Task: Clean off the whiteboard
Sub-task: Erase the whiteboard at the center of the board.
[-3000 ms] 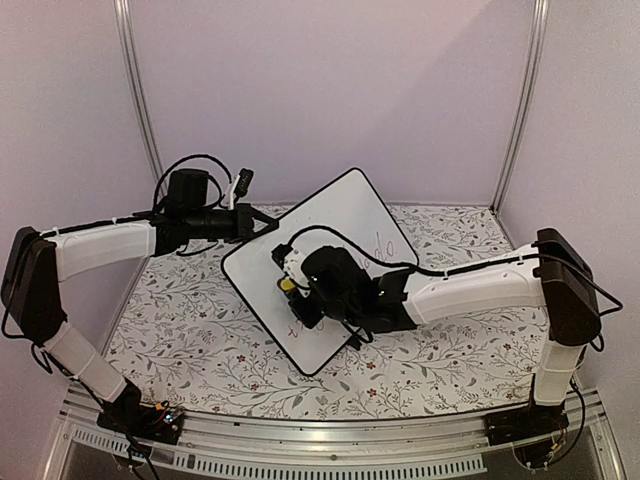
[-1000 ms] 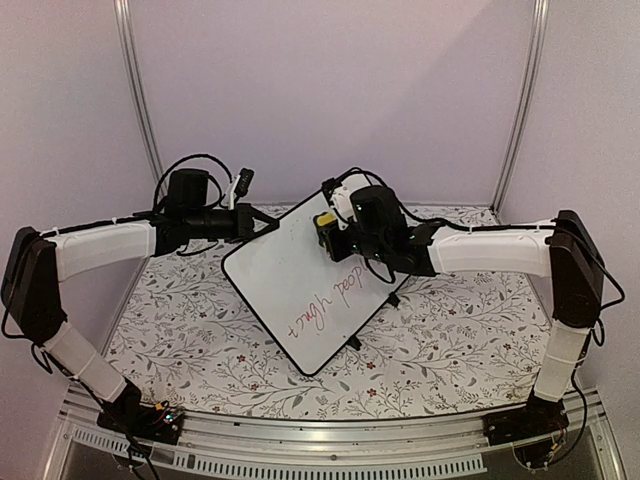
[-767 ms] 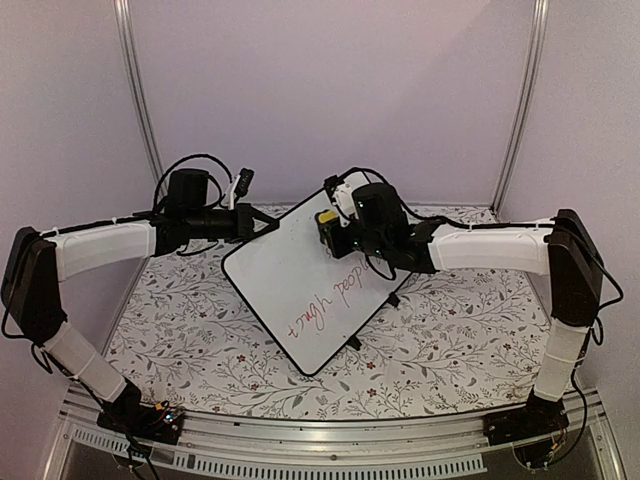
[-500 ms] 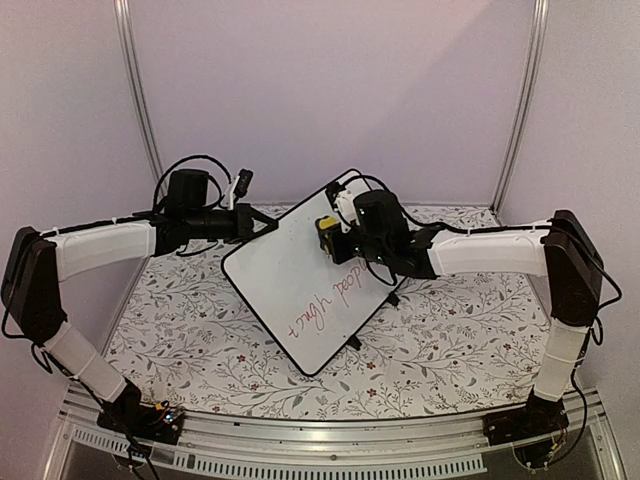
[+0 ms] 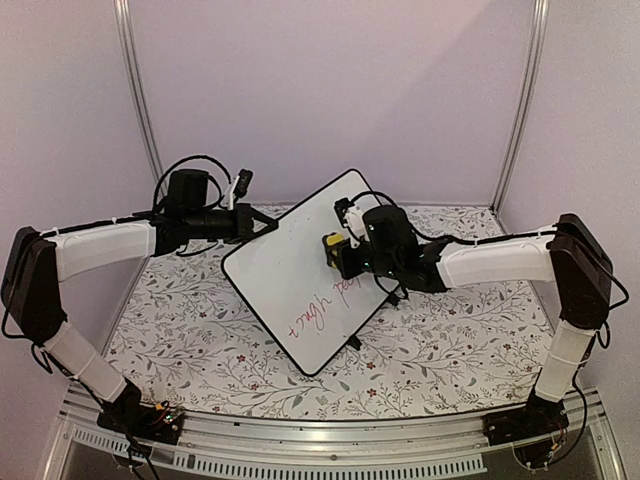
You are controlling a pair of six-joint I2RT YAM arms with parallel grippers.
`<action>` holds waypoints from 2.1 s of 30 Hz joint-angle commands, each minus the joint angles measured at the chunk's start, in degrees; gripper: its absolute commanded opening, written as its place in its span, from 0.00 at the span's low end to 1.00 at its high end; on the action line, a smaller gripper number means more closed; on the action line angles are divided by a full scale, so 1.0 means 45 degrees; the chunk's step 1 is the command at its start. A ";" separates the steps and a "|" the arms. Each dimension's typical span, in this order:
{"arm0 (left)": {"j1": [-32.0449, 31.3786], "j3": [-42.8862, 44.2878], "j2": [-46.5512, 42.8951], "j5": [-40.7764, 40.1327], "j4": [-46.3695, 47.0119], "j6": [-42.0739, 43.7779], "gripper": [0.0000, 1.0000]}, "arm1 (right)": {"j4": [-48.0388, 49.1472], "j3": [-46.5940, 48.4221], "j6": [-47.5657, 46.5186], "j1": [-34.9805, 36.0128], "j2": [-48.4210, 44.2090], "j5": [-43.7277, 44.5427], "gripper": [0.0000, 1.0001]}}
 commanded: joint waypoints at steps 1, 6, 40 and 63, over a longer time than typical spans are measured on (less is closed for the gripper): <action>-0.0133 0.0176 -0.0149 0.0707 0.0626 0.0505 0.00 | -0.0482 -0.0066 0.0159 0.0067 -0.0017 0.0008 0.00; -0.0112 0.0156 -0.0192 0.0669 0.0636 0.0516 0.00 | -0.0655 0.0849 -0.0104 0.0029 0.0235 0.0209 0.00; -0.0050 0.0159 -0.0271 0.0771 0.0655 0.0473 0.00 | -0.0561 0.1738 -0.0322 -0.0754 0.0981 -0.0249 0.00; -0.0066 0.0137 -0.0221 0.0783 0.0694 0.0460 0.00 | -0.0054 0.0442 -0.0043 -0.0754 0.0028 0.0223 0.00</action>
